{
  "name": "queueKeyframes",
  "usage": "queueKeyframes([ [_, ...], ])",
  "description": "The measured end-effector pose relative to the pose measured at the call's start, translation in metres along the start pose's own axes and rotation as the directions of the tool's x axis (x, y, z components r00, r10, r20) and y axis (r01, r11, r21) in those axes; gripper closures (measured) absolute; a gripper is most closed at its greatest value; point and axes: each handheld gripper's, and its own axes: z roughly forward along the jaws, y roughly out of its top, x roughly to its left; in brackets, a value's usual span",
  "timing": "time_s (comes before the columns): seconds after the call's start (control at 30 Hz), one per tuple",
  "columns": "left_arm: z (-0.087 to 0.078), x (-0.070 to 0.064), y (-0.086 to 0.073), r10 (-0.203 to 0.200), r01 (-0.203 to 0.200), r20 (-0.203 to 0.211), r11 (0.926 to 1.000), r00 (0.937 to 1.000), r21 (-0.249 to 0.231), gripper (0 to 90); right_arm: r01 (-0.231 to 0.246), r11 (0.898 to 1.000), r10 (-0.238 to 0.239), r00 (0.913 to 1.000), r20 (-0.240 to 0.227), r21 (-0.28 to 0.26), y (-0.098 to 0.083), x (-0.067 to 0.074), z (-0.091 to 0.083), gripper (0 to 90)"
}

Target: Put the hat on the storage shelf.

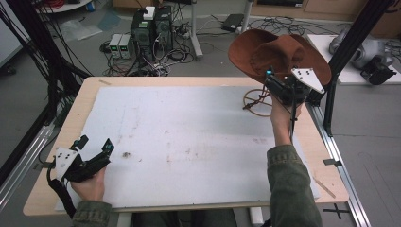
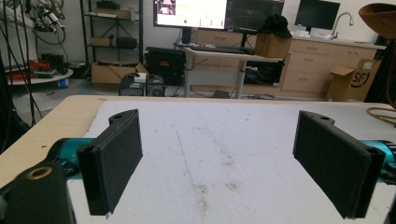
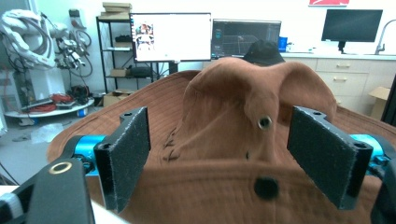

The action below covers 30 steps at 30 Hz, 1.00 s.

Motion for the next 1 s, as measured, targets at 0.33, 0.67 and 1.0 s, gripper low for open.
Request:
queueKeyframes([
  [0.33, 0.001, 0.001, 0.0, -0.003, 0.003, -0.003, 1.0, 1.0, 0.0, 15.9, 0.024, 0.999, -0.024, 0.9996, -0.014, -0.025, -0.012, -0.003, -0.026, 20.6],
  [0.67, 0.001, 0.001, -0.001, -0.002, 0.002, -0.003, 1.0, 1.0, 0.004, 15.9, 0.032, 0.999, -0.034, 0.9988, -0.034, -0.042, -0.023, -0.004, -0.041, 19.6],
  [1.0, 0.002, -0.001, -0.001, 0.003, -0.003, 0.003, 1.0, 1.0, 0.004, 15.9, 0.023, 1.0, -0.024, 0.9987, -0.045, -0.02, -0.034, -0.01, -0.058, 16.4],
])
